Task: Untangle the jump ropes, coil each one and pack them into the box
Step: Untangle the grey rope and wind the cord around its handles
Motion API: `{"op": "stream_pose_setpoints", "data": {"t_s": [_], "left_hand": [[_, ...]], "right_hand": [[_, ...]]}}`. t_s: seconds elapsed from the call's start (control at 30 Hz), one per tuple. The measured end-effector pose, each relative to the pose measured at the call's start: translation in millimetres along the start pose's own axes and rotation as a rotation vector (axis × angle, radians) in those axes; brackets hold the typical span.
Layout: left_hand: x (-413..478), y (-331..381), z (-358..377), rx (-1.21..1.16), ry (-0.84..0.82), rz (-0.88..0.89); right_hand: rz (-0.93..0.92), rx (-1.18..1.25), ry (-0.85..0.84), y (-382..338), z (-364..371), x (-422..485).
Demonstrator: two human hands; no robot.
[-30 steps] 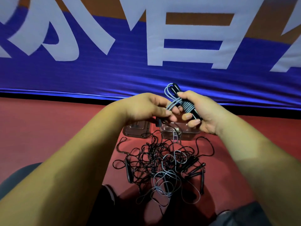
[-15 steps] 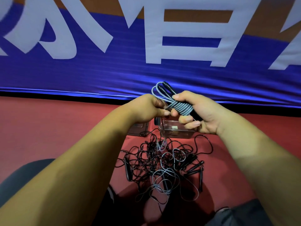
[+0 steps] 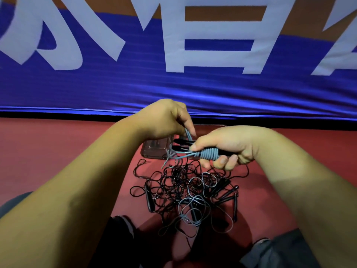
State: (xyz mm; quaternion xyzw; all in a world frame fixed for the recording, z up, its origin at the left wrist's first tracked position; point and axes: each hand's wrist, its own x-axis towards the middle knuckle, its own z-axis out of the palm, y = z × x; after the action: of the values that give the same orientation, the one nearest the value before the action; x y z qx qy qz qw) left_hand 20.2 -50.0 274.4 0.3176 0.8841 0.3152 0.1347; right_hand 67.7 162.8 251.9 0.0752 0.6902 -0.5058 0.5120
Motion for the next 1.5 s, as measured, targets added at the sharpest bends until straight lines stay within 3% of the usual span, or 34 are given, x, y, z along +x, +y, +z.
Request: {"op": "stream_pose_setpoints", "data": {"t_s": [0.2, 0.33, 0.53, 0.6, 0.67, 0.77, 1.0, 1.23, 1.33, 1.5], "left_hand": [[7.9, 1.4, 11.8, 0.258, 0.073, 0.016], [11.8, 3.3, 26.1, 0.22, 0.112, -0.082], [18.5, 6.7, 47.2, 0.099, -0.001, -0.232], [18.5, 13.6, 51.7, -0.037, -0.011, -0.221], [17.8, 19.1, 57.1, -0.026, 0.044, -0.184], [17.5, 18.9, 61.6, 0.08, 0.147, -0.181], [14.8, 19.3, 68.9, 0.33, 0.176, -0.054], [18.4, 7.0, 76.5, 0.339, 0.155, 0.035], [19.8, 6.2, 77.4, 0.298, 0.154, 0.036], [19.0, 4.7, 57.7, -0.028, 0.119, -0.067]], "right_hand": [[-0.089, 0.049, 0.37, -0.7, -1.0, 19.0], [-0.186, 0.175, 0.558, 5.0, -5.6, 34.4], [-0.276, 0.564, 0.475, 2.3, -12.8, 39.3], [-0.311, 0.667, 0.444, 1.6, -13.7, 39.1], [-0.346, 0.708, 0.458, 1.0, -12.2, 38.4], [-0.385, 0.67, 0.53, 0.2, -8.4, 38.5], [-0.328, 0.597, 0.57, 1.3, -4.1, 40.0], [-0.312, 0.545, 0.536, -0.3, -3.4, 34.1], [-0.297, 0.526, 0.527, -2.5, -2.5, 31.5], [-0.298, 0.43, 0.532, -2.5, -7.4, 27.9]]}}
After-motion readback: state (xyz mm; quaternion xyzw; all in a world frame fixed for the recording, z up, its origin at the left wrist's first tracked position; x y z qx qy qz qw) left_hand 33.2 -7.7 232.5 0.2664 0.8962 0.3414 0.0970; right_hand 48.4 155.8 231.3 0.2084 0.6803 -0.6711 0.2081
